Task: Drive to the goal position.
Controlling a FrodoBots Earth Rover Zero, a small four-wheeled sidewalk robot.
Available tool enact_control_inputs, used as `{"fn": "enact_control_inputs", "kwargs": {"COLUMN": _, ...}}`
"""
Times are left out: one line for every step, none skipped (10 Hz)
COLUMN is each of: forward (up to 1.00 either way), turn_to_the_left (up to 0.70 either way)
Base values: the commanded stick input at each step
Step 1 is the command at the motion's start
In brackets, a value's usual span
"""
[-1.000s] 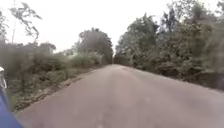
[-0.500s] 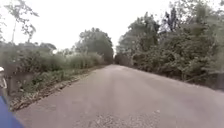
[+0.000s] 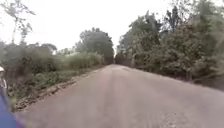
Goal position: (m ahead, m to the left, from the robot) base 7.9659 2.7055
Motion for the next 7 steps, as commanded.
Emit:
{"fn": "enact_control_inputs", "kwargs": {"forward": 0.70, "turn_to_the_left": 0.00}}
{"fn": "enact_control_inputs", "kwargs": {"forward": 0.70, "turn_to_the_left": 0.00}}
{"fn": "enact_control_inputs", "kwargs": {"forward": 0.70, "turn_to_the_left": 0.00}}
{"fn": "enact_control_inputs", "kwargs": {"forward": 0.70, "turn_to_the_left": 0.00}}
{"fn": "enact_control_inputs", "kwargs": {"forward": 0.70, "turn_to_the_left": 0.00}}
{"fn": "enact_control_inputs", "kwargs": {"forward": 0.70, "turn_to_the_left": 0.00}}
{"fn": "enact_control_inputs", "kwargs": {"forward": 0.70, "turn_to_the_left": 0.00}}
